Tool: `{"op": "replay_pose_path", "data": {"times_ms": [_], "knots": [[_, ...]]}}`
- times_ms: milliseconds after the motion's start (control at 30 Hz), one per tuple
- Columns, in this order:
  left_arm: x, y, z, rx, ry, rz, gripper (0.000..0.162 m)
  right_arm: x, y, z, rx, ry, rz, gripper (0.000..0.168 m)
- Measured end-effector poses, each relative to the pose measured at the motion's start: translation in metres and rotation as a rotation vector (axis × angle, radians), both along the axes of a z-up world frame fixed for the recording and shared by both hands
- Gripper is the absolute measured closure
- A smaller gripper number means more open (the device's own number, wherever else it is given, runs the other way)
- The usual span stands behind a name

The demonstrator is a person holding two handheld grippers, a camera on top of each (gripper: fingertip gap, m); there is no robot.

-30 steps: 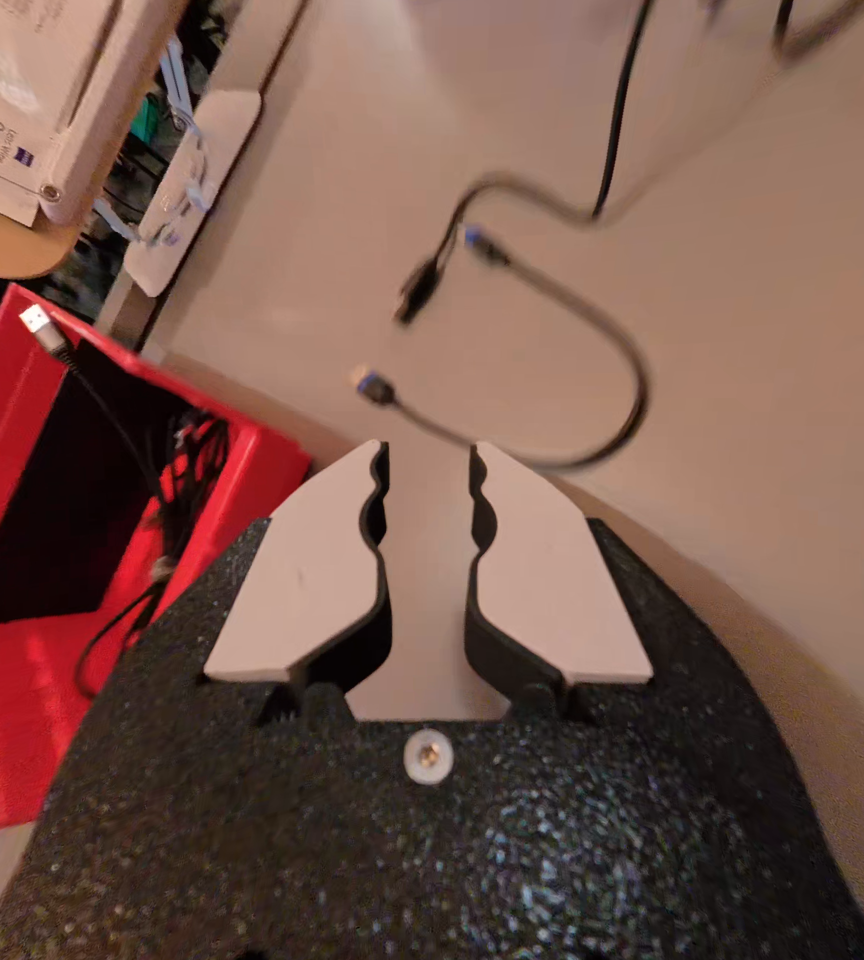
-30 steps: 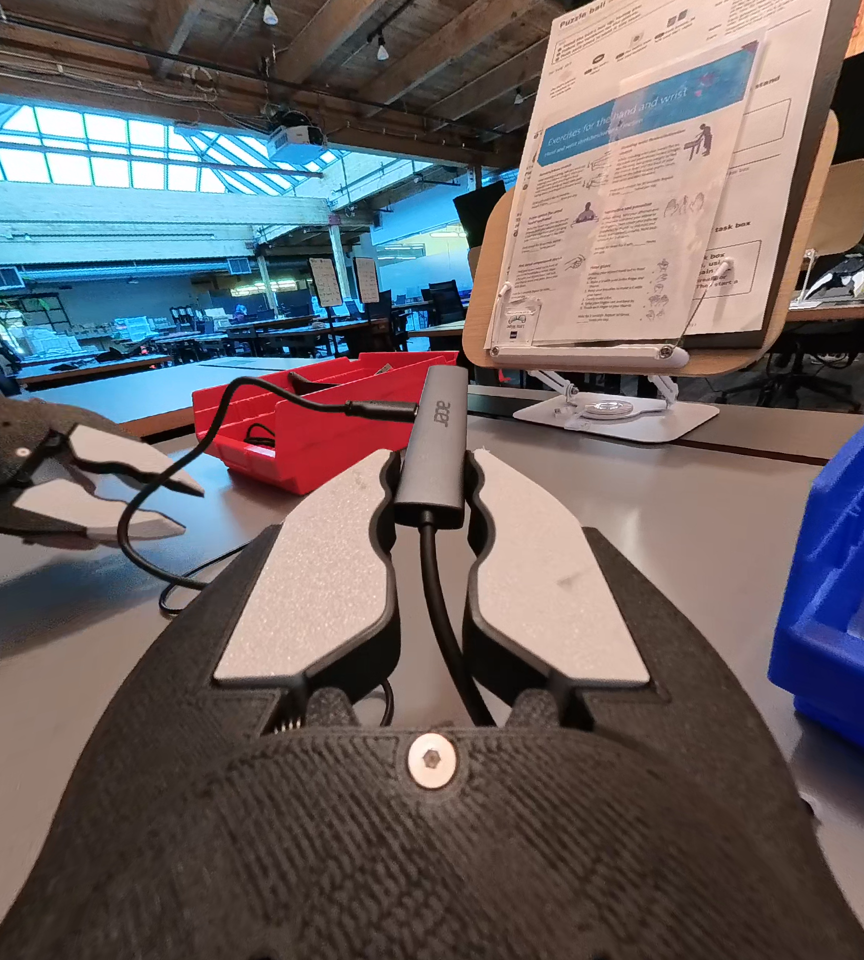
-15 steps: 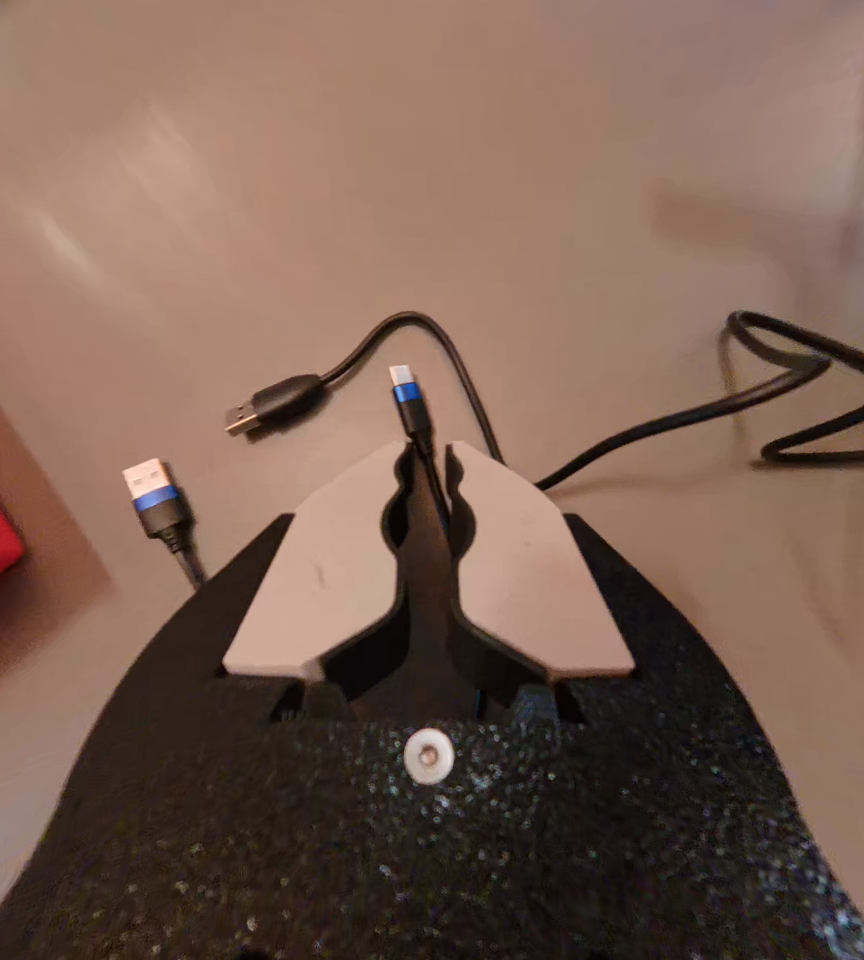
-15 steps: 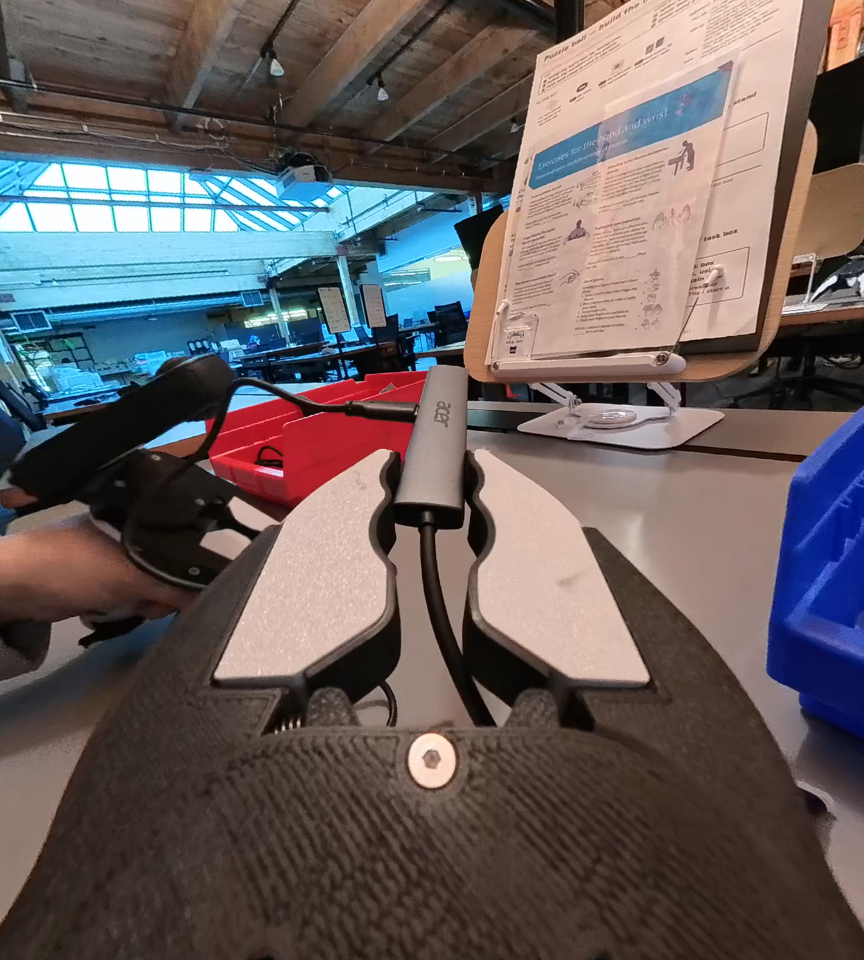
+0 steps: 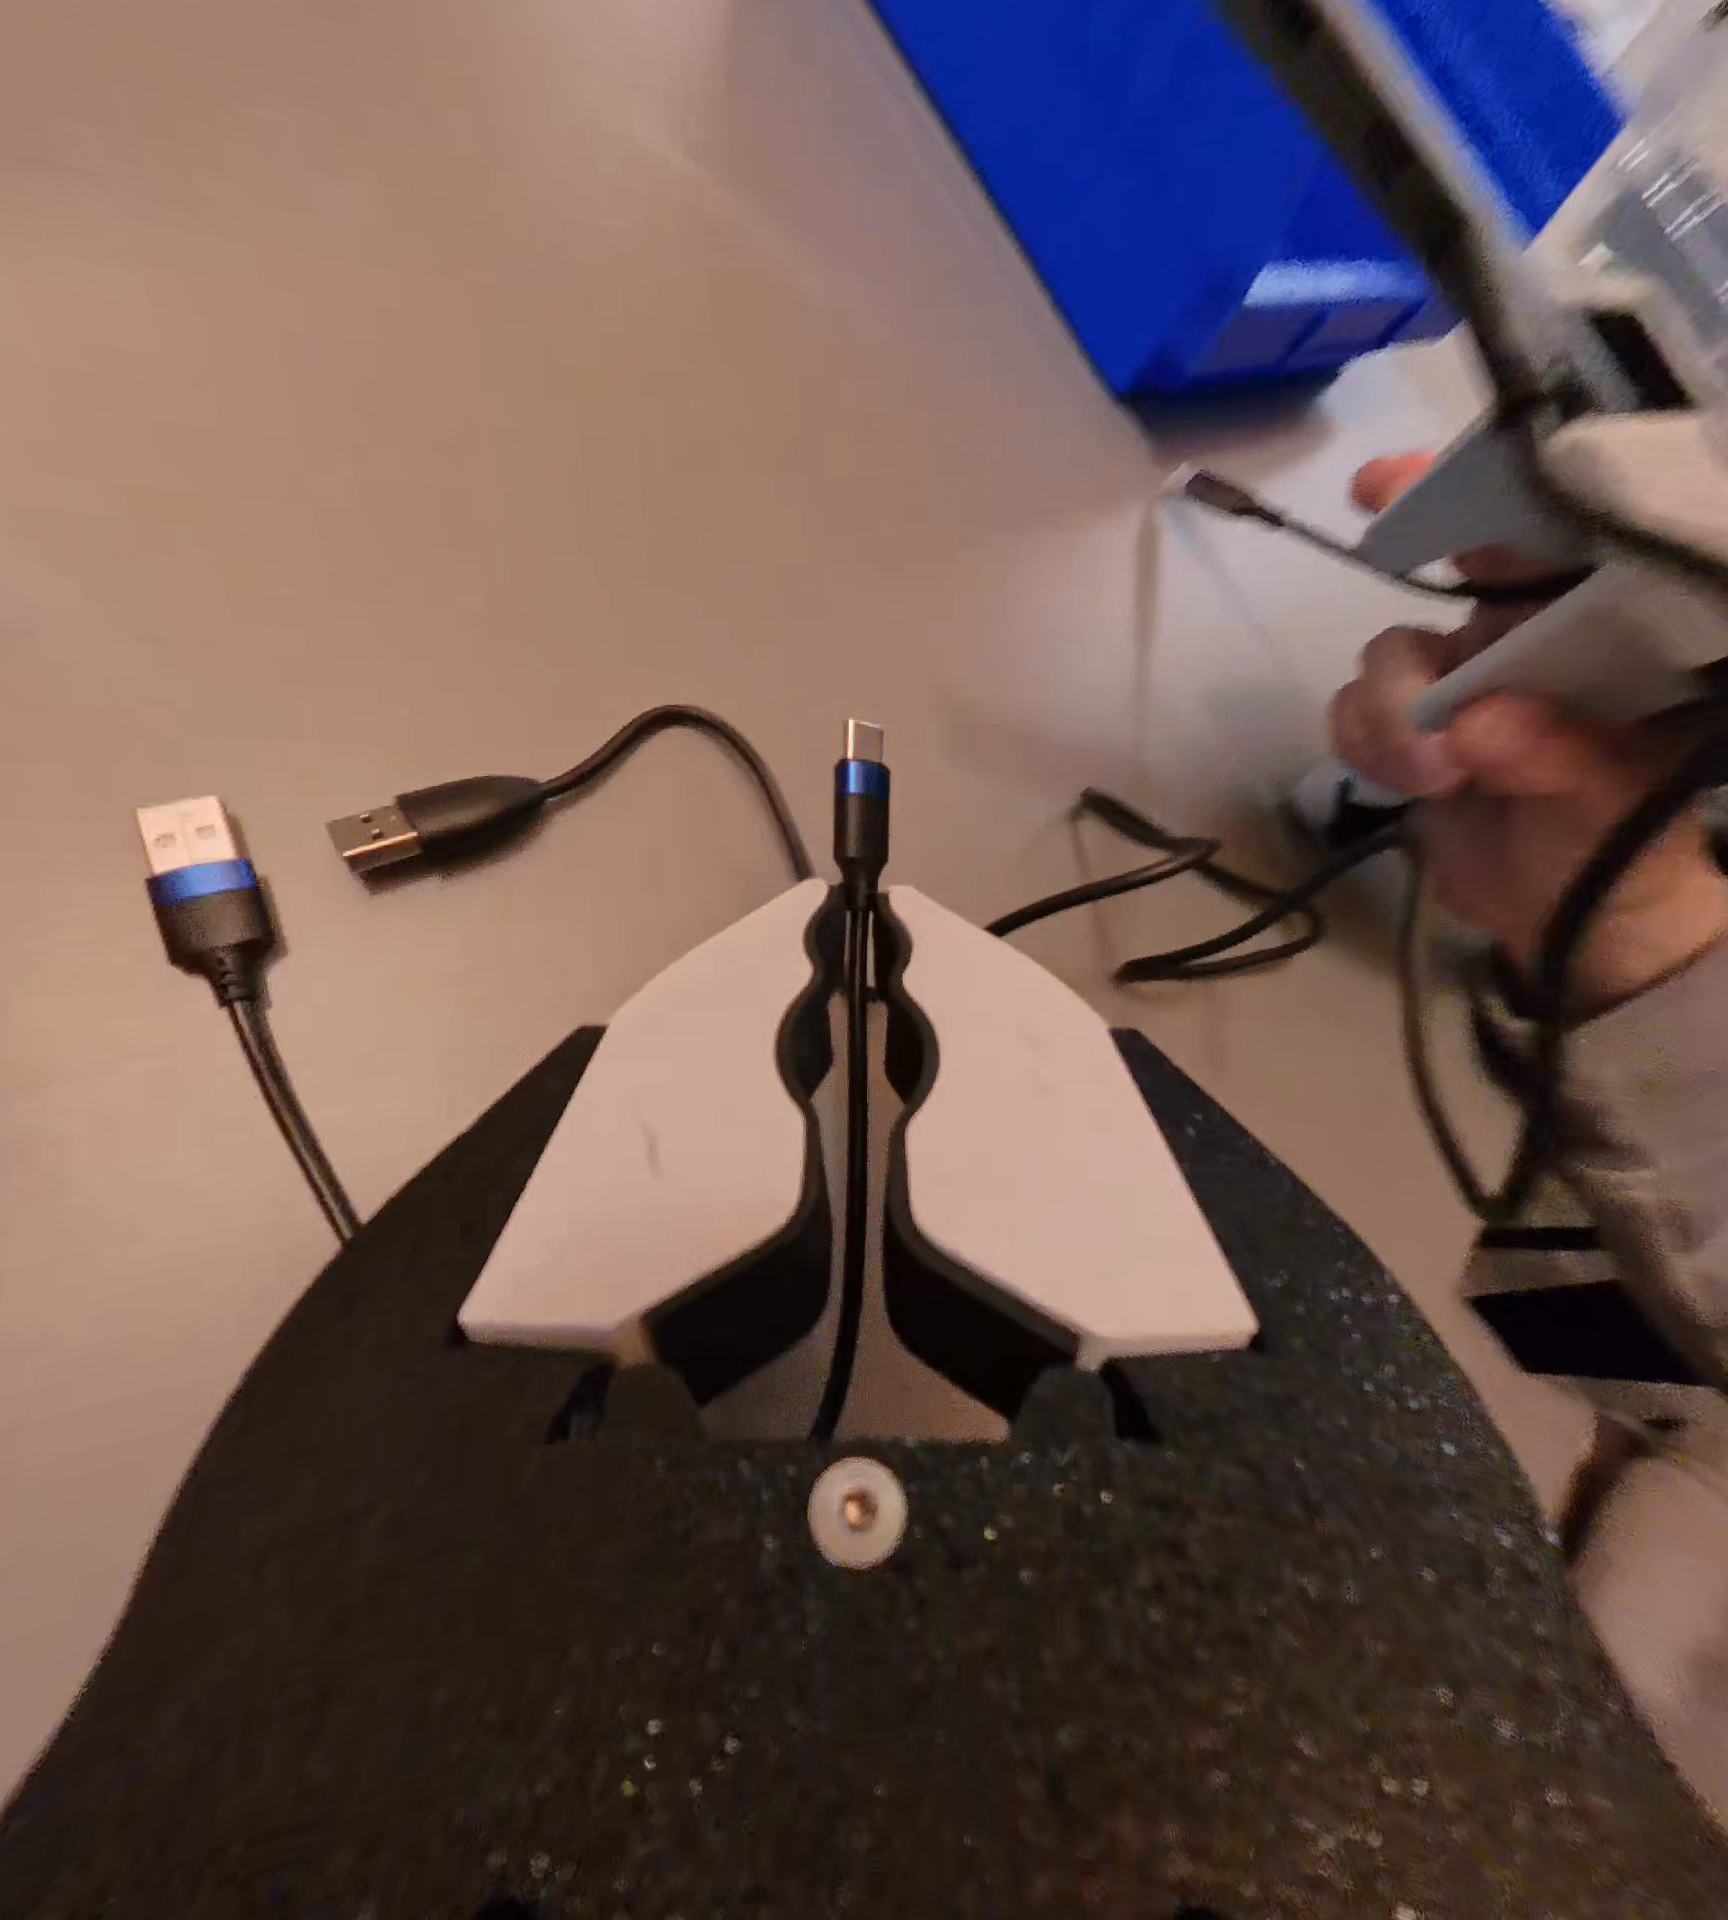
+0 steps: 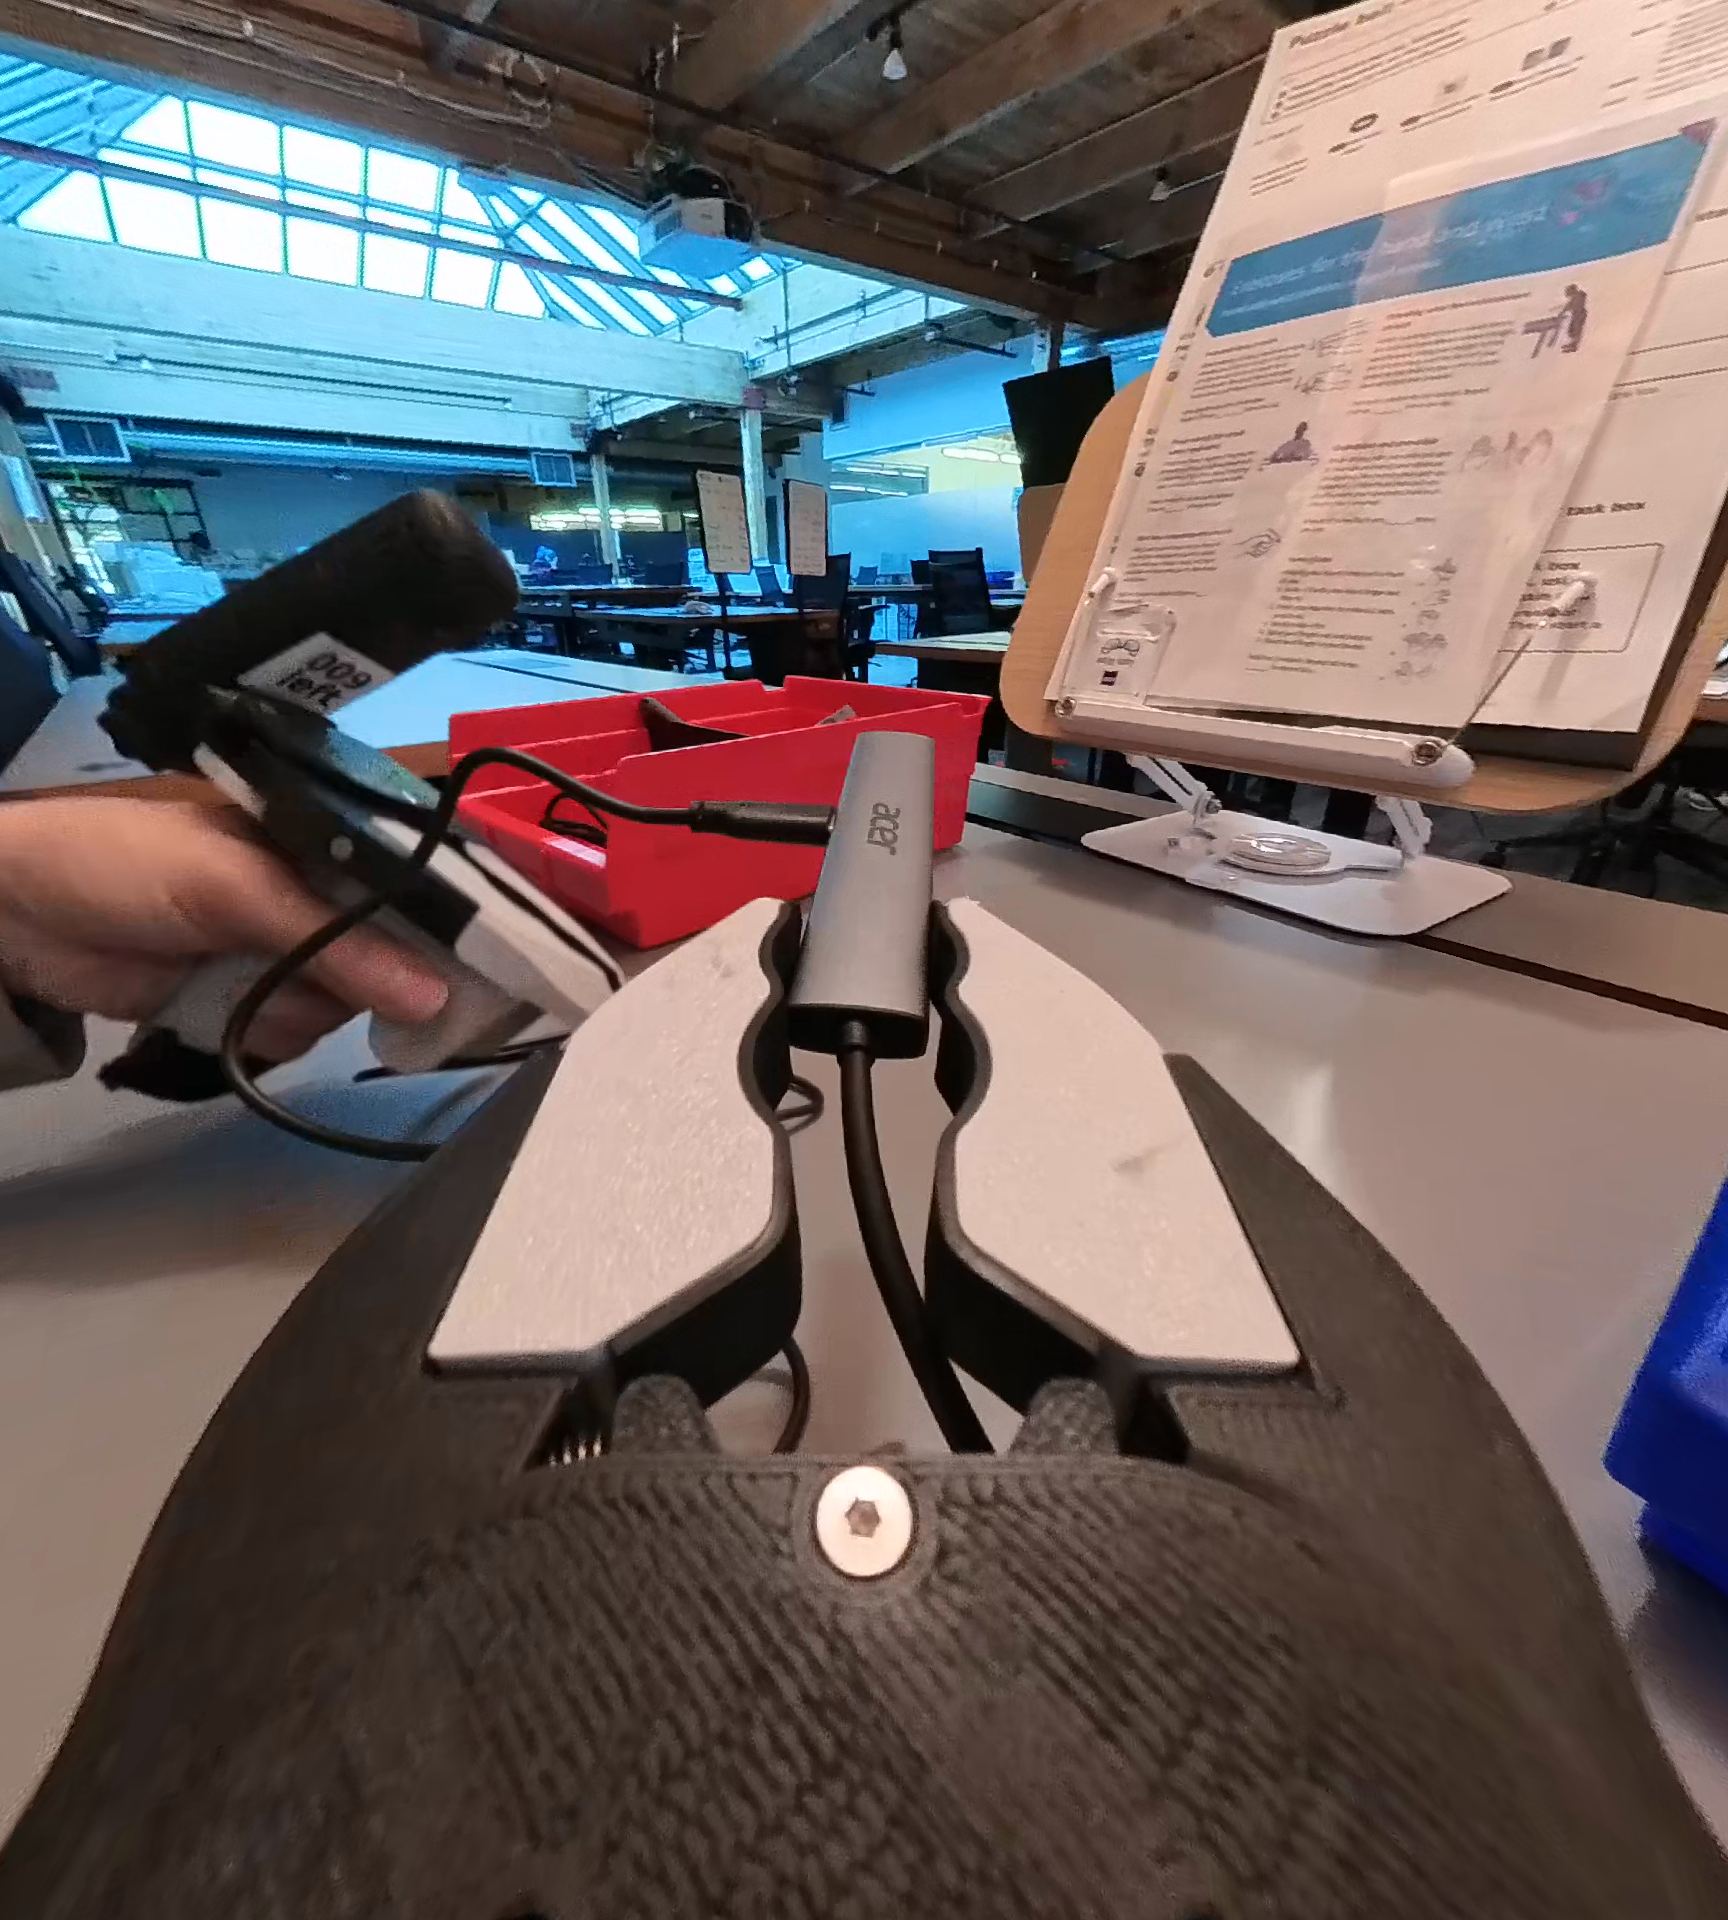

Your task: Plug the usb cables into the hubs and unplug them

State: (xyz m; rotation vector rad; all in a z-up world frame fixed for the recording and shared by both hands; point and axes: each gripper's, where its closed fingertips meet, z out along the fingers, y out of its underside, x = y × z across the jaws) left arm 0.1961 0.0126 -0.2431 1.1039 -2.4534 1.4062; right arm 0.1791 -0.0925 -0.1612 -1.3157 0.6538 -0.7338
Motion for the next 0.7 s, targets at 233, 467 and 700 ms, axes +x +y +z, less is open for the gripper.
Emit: {"op": "replay_pose_path", "data": {"times_ms": [233,467,700], "knots": [[-0.012,-0.003,0.045,-0.053,0.064,-0.081,0.158,-0.007,0.006,0.001,-0.003,-0.019,0.066,0.144],[-0.02,-0.019,0.071,0.049,0.029,-0.21,0.158,-0.012,0.017,-0.002,-0.079,-0.043,0.1,0.145],[-0.02,-0.023,0.071,0.067,0.039,-0.211,0.158,-0.013,0.025,-0.006,-0.145,-0.058,0.1,0.144]]}}
